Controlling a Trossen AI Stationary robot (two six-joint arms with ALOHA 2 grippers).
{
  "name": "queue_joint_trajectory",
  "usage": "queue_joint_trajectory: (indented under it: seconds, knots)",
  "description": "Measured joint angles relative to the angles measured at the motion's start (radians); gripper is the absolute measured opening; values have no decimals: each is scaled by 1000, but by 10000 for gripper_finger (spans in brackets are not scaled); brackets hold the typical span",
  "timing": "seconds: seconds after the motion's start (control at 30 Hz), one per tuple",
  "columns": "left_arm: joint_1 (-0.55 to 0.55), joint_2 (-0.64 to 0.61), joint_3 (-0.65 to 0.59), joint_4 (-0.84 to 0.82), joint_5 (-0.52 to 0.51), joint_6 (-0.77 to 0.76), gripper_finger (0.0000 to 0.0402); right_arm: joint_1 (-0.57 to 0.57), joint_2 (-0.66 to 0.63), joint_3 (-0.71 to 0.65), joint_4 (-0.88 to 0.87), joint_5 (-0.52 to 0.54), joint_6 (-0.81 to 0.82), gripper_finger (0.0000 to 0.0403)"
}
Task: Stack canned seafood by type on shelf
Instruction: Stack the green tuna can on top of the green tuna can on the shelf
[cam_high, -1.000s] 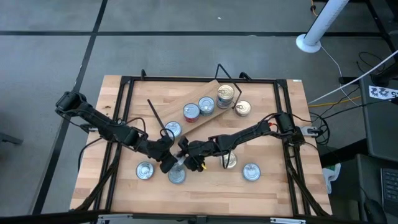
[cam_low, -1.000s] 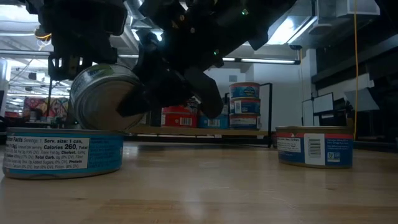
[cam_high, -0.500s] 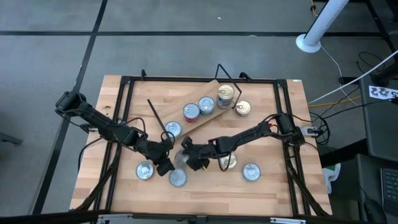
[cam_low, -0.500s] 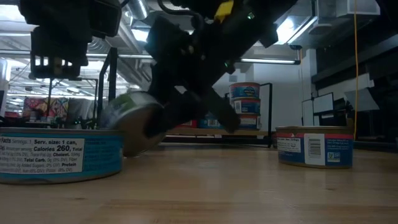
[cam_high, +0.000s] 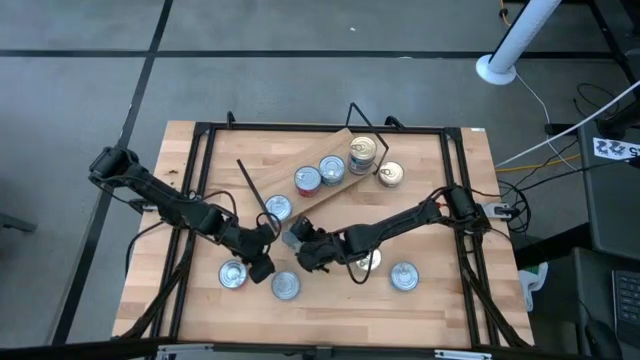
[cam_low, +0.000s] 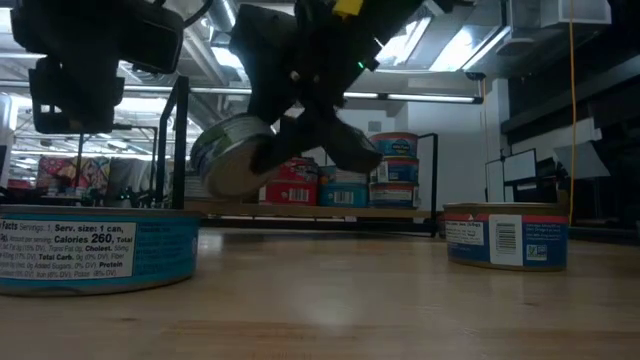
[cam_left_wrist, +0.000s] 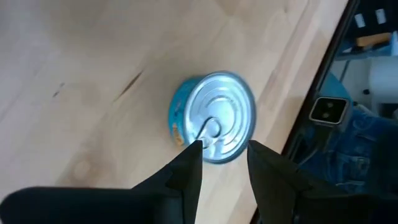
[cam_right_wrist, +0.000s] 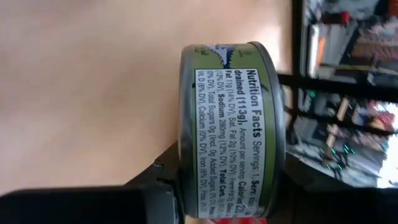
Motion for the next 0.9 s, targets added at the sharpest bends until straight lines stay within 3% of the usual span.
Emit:
queue_joint_trajectory:
  seconds: [0.23, 0.57, 0.67, 0.8, 0.9]
  knots:
    - [0, 0, 0, -42, 0, 7, 120, -1, 0, 72, -133, 138, 3, 134]
    - [0, 0, 0, -47, 0, 8, 120, -1, 0, 85, -186, 191, 5, 134]
    - [0, 0, 0, -48, 0, 7, 120, -4, -15, 85, -247, 164, 31, 134]
    - [0, 0, 0, -47, -1, -2, 120, -44, -83, 85, -389, 33, 177, 134]
    - [0, 0, -1, -47, -2, -2, 120, -101, -143, 85, -478, 23, 279, 134]
